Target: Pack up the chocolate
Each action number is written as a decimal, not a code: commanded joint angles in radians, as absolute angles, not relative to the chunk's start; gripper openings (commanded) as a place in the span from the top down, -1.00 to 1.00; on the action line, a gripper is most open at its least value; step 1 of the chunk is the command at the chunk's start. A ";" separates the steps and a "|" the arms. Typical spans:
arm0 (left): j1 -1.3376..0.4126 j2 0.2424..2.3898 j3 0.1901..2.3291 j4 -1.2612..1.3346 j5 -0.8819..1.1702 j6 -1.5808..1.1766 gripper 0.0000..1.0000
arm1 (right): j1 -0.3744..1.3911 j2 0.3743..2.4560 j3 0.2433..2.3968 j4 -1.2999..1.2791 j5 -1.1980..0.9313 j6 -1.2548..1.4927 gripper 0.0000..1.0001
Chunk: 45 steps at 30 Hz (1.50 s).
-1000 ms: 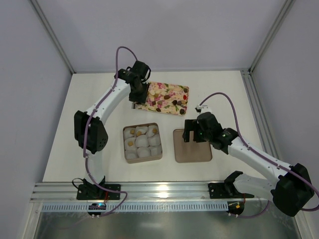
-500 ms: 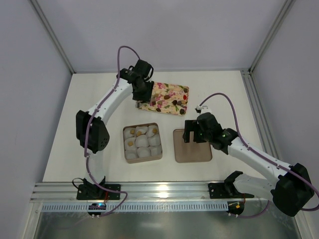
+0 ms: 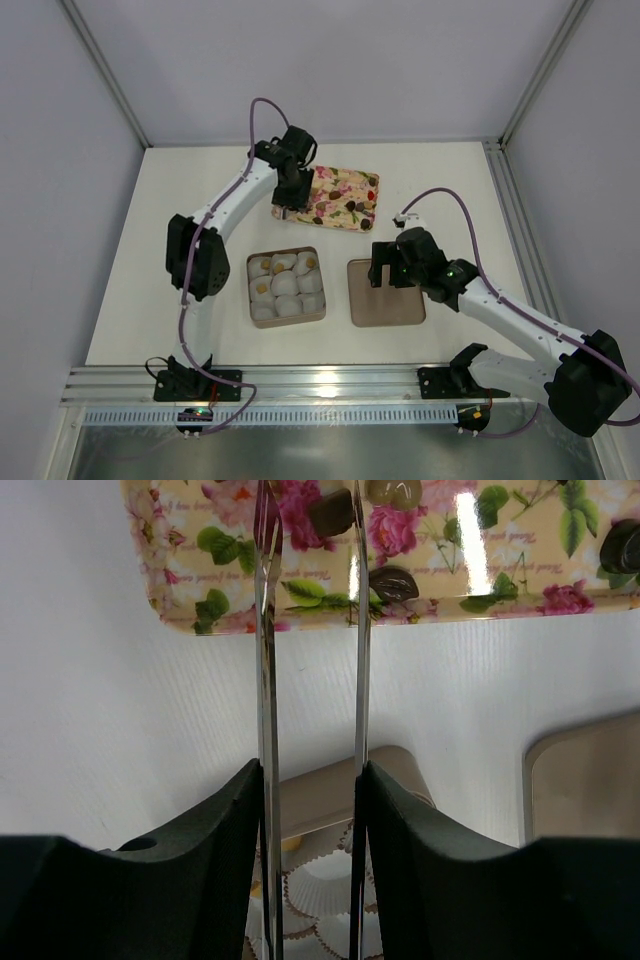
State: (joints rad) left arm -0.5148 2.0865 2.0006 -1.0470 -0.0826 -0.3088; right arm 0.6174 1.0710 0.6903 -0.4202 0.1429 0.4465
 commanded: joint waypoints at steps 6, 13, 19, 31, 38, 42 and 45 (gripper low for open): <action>-0.528 2.092 2.039 -1.035 -0.112 -0.316 0.14 | 0.614 1.042 0.690 -0.406 0.163 0.434 -0.99; -0.531 2.100 2.048 -1.048 -0.124 -0.311 0.21 | 0.612 1.043 0.687 -0.402 0.155 0.436 -0.99; -0.532 2.102 2.049 -1.051 -0.124 -0.307 0.25 | 0.612 1.043 0.686 -0.399 0.155 0.437 -0.99; -0.535 2.080 2.088 -1.080 -0.160 -0.293 0.50 | 0.611 1.045 0.684 -0.393 0.150 0.439 -0.99; -0.535 2.065 2.128 -1.106 -0.169 -0.281 0.52 | 0.611 1.052 0.684 -0.388 0.144 0.440 -0.99; -0.535 2.049 2.123 -1.121 -0.169 -0.278 0.53 | 0.611 1.054 0.684 -0.387 0.146 0.440 -0.99; -0.535 2.019 2.103 -1.121 -0.160 -0.276 0.53 | 0.611 1.057 0.684 -0.384 0.146 0.439 -0.99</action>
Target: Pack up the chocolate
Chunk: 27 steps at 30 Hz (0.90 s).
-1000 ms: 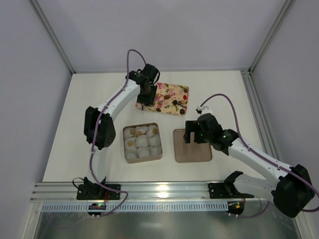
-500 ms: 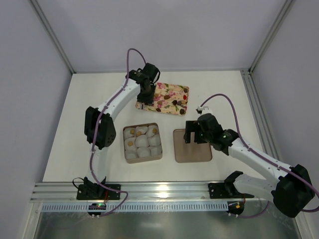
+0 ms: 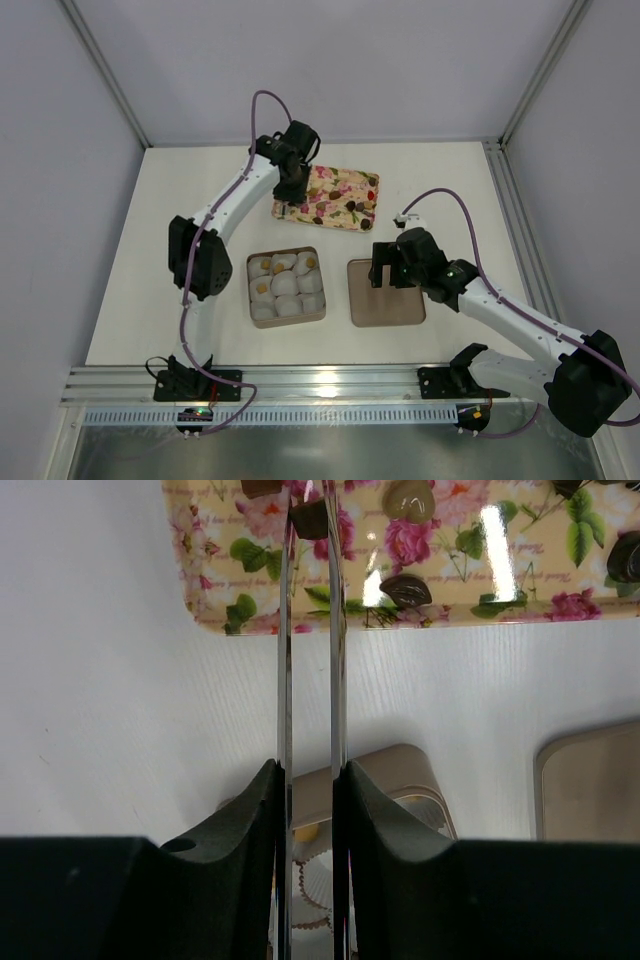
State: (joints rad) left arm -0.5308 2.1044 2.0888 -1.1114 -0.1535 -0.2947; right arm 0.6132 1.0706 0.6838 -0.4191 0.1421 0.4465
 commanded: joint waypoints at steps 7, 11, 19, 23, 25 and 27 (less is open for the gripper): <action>-0.535 1.882 1.964 -1.104 -0.130 -0.287 0.53 | 0.609 1.071 0.686 -0.373 0.140 0.443 -1.00; -0.535 1.771 1.857 -1.104 -0.112 -0.298 0.53 | 0.611 1.089 0.693 -0.362 0.130 0.446 -0.99; -0.537 1.539 1.632 -1.111 -0.071 -0.308 0.53 | 0.609 1.127 0.733 -0.359 0.133 0.440 -0.99; -0.537 1.425 1.528 -1.132 -0.038 -0.319 0.52 | 0.609 1.146 0.750 -0.356 0.144 0.434 -1.00; -0.537 1.365 1.493 -1.141 -0.011 -0.321 0.51 | 0.609 1.154 0.755 -0.357 0.146 0.434 -0.99; -0.540 1.330 1.442 -1.146 -0.003 -0.327 0.50 | 0.609 1.161 0.759 -0.356 0.143 0.434 -0.99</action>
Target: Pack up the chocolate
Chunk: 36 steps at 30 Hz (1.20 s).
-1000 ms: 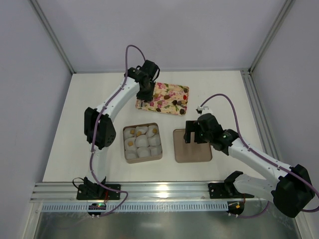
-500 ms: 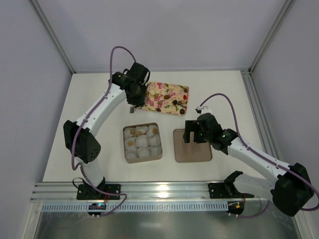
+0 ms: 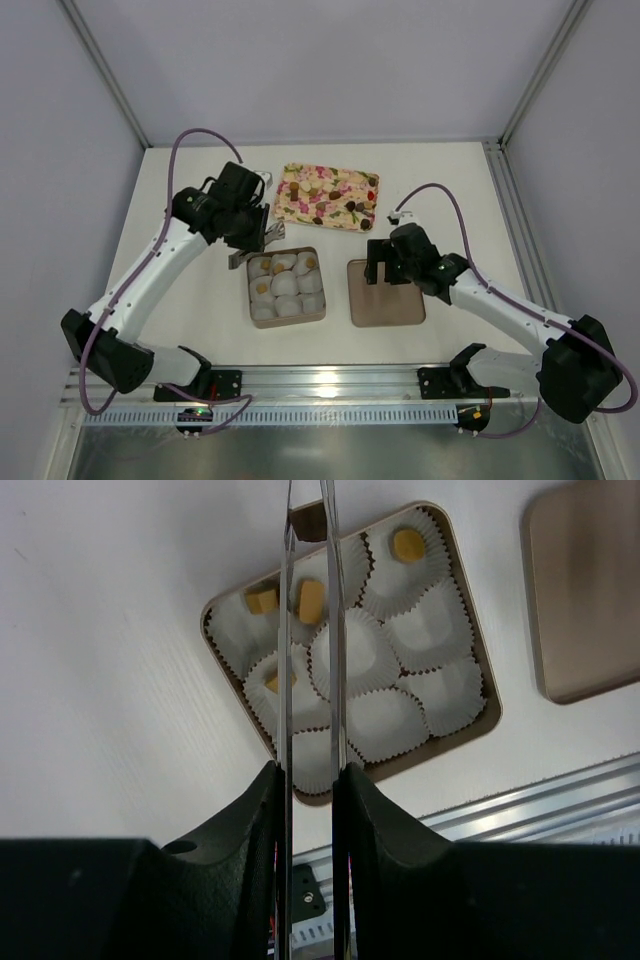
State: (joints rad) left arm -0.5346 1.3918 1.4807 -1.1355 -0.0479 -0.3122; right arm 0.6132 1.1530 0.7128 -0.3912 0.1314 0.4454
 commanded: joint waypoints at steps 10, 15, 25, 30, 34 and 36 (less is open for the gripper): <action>-0.586 1.190 1.253 -1.126 0.089 -0.357 0.48 | 0.607 1.170 0.764 -0.367 0.155 0.436 -0.99; -0.643 1.175 1.207 -1.114 0.069 -0.394 0.47 | 0.609 1.169 0.761 -0.368 0.158 0.437 -0.99; -0.666 1.189 1.178 -1.108 0.012 -0.423 0.33 | 0.609 1.164 0.742 -0.357 0.152 0.439 -1.00; -0.667 1.198 1.172 -1.100 0.008 -0.429 0.28 | 0.607 1.166 0.741 -0.354 0.152 0.434 -0.99; -0.670 1.203 1.175 -1.100 0.009 -0.431 0.21 | 0.606 1.161 0.742 -0.356 0.150 0.433 -0.99; -0.672 1.204 1.186 -1.103 0.009 -0.428 0.18 | 0.609 1.160 0.742 -0.354 0.150 0.434 -0.99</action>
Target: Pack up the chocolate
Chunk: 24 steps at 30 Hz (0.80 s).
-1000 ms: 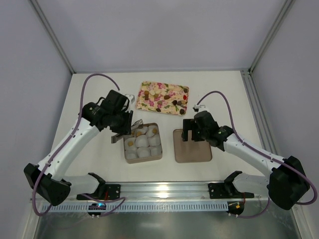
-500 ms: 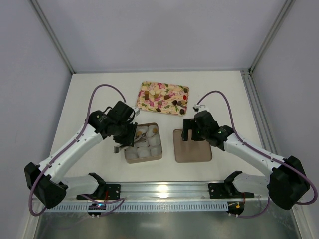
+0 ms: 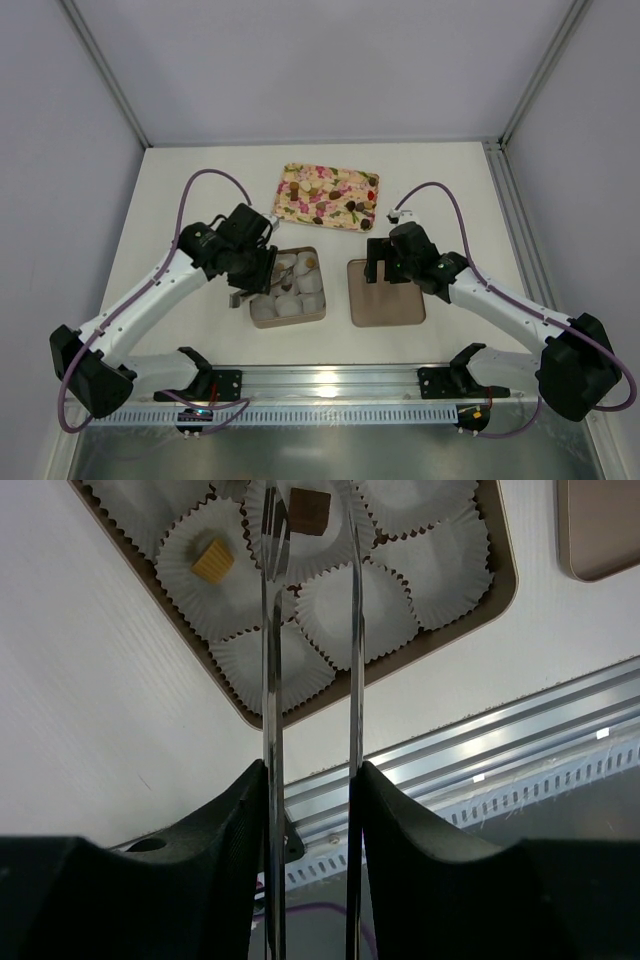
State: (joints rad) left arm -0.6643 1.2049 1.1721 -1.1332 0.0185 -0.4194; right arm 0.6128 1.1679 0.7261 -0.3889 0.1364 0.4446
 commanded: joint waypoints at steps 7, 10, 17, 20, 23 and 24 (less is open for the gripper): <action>-0.670 1.189 1.261 -1.138 -0.003 -0.413 0.17 | 0.607 1.154 0.739 -0.359 0.147 0.434 -0.99; -0.670 1.184 1.334 -1.138 0.028 -0.413 0.14 | 0.607 1.146 0.739 -0.362 0.149 0.431 -0.99; -0.641 1.347 1.540 -1.131 -0.190 -0.400 0.11 | 0.607 1.138 0.744 -0.373 0.143 0.423 -0.99; -0.618 1.480 1.633 -1.091 -0.232 -0.370 0.10 | 0.607 1.129 0.742 -0.379 0.141 0.423 -1.00; -0.586 1.617 1.747 -1.066 -0.264 -0.344 0.10 | 0.606 1.115 0.744 -0.387 0.141 0.425 -0.99; -0.568 1.658 1.803 -1.063 -0.265 -0.339 0.10 | 0.606 1.111 0.745 -0.397 0.143 0.425 -0.99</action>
State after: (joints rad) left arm -0.6025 1.5726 1.7008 -1.1152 -0.1947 -0.3794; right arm 0.6109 1.1446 0.7261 -0.3908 0.1356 0.4393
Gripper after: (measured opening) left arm 0.449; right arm 0.996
